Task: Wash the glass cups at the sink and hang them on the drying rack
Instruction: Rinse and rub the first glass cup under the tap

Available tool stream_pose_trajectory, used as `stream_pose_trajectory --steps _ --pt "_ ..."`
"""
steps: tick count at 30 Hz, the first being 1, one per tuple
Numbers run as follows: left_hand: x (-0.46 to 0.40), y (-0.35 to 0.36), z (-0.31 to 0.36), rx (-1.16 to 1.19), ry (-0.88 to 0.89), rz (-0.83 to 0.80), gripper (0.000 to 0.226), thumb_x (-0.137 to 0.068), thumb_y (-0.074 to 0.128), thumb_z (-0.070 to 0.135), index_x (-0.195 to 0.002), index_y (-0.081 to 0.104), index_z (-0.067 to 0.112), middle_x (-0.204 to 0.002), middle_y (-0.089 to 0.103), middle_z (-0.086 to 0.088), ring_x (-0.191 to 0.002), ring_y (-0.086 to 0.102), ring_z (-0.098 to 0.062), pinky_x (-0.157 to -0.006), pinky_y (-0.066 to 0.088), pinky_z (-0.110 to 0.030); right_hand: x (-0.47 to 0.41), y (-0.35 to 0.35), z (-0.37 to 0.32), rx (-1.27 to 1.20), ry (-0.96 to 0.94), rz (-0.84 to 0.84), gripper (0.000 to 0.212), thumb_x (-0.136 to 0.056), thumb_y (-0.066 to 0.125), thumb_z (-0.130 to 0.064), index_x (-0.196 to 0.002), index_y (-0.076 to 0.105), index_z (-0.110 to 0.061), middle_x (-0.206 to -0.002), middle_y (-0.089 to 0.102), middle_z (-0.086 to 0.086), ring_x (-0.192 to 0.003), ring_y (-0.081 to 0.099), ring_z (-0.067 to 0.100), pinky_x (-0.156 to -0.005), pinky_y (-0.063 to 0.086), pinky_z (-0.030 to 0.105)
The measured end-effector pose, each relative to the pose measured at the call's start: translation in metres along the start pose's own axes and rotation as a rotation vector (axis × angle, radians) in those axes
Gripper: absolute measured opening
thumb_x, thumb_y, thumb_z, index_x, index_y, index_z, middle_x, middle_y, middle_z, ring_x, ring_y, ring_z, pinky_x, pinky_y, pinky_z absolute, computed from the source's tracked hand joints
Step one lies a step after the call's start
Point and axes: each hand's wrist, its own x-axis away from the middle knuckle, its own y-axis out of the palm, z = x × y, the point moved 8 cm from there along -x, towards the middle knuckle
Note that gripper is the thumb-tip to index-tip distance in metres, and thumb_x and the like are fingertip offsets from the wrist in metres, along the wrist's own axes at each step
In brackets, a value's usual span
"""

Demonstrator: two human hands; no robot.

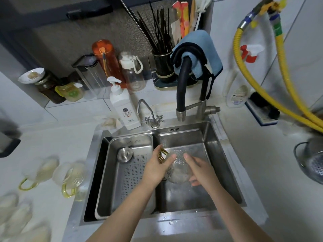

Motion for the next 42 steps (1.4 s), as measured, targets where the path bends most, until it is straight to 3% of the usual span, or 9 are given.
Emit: stream_pose_trajectory --steps 9,16,19,25,28,30,33,36,42 --pt "-0.002 0.003 -0.001 -0.012 -0.02 0.006 0.085 -0.081 0.068 0.052 -0.15 0.029 0.021 -0.145 0.048 -0.003 -0.131 0.045 -0.017 -0.108 0.035 -0.028 0.001 -0.005 -0.007 0.054 -0.025 -0.012 0.056 -0.089 0.046 -0.062 -0.134 0.052 -0.029 -0.107 0.055 -0.011 -0.075 0.069 0.016 -0.07 0.062 0.038" --pt "-0.008 0.001 0.001 0.029 0.007 0.012 0.082 -0.076 0.077 0.044 -0.144 0.038 0.02 -0.125 0.062 -0.005 -0.114 0.06 -0.018 -0.103 0.047 -0.04 -0.007 -0.004 -0.004 -0.151 -0.069 -0.072 0.078 -0.077 0.065 -0.057 -0.144 0.035 -0.031 -0.15 0.035 -0.002 -0.121 0.05 0.016 -0.092 0.055 0.04" --pt "-0.013 -0.008 0.006 0.157 -0.014 0.063 0.055 -0.085 0.069 0.044 -0.131 0.055 0.016 -0.115 0.067 -0.002 -0.099 0.065 -0.014 -0.096 0.052 -0.041 -0.014 -0.009 -0.004 -0.225 -0.112 -0.123 0.091 -0.064 0.072 -0.063 -0.142 0.04 -0.031 -0.142 0.047 -0.007 -0.122 0.054 0.012 -0.097 0.052 0.04" --pt "-0.029 -0.009 0.019 0.242 -0.05 0.027 0.024 -0.092 0.064 0.024 -0.104 0.066 0.003 -0.091 0.071 -0.009 -0.066 0.067 -0.01 -0.055 0.056 -0.027 -0.022 -0.03 -0.027 -0.113 -0.266 -0.201 0.068 -0.072 0.078 -0.043 -0.133 0.047 -0.042 -0.121 0.063 -0.023 -0.113 0.059 0.0 -0.093 0.05 0.029" --pt "-0.036 -0.002 0.026 0.311 -0.091 -0.013 0.024 -0.088 0.069 0.023 -0.097 0.063 0.001 -0.082 0.068 -0.009 -0.066 0.066 -0.013 -0.059 0.057 -0.025 -0.038 -0.042 -0.038 -0.05 -0.306 -0.215 0.073 -0.074 0.081 -0.028 -0.135 0.043 -0.036 -0.126 0.056 -0.021 -0.114 0.057 0.0 -0.091 0.052 0.025" --pt "-0.039 0.002 0.029 0.361 -0.084 -0.01 0.017 -0.089 0.068 0.018 -0.09 0.061 0.003 -0.075 0.066 -0.007 -0.061 0.064 -0.011 -0.06 0.056 -0.023 -0.053 -0.051 -0.049 -0.004 -0.344 -0.232 0.046 -0.083 0.073 -0.015 -0.121 0.054 -0.031 -0.112 0.064 -0.016 -0.1 0.063 0.002 -0.081 0.054 0.017" --pt "-0.042 0.006 0.03 0.401 -0.041 0.021 0.012 -0.088 0.067 0.012 -0.082 0.06 0.006 -0.071 0.063 -0.003 -0.064 0.06 -0.011 -0.065 0.054 -0.024 -0.091 -0.097 -0.054 -0.073 -0.273 0.099 0.013 -0.09 0.063 -0.019 -0.099 0.058 -0.027 -0.09 0.064 -0.009 -0.082 0.062 0.009 -0.074 0.051 0.016" --pt "-0.043 0.009 0.021 0.462 -0.031 0.044 0.013 -0.086 0.069 0.009 -0.078 0.059 0.007 -0.07 0.058 -0.006 -0.073 0.054 -0.021 -0.075 0.049 -0.036 -0.124 -0.142 -0.044 -0.132 -0.149 0.406 0.041 -0.09 0.064 -0.026 -0.126 0.052 -0.011 -0.115 0.063 0.007 -0.103 0.061 0.024 -0.094 0.049 0.035" --pt "-0.045 0.01 0.006 0.498 -0.024 0.052 0.008 -0.083 0.071 0.011 -0.08 0.066 0.006 -0.071 0.065 -0.003 -0.074 0.057 -0.018 -0.081 0.047 -0.037 -0.175 -0.15 -0.056 0.084 -0.149 0.379 0.029 -0.094 0.055 -0.018 -0.119 0.055 -0.004 -0.111 0.058 0.011 -0.104 0.057 0.03 -0.08 0.036 0.028"
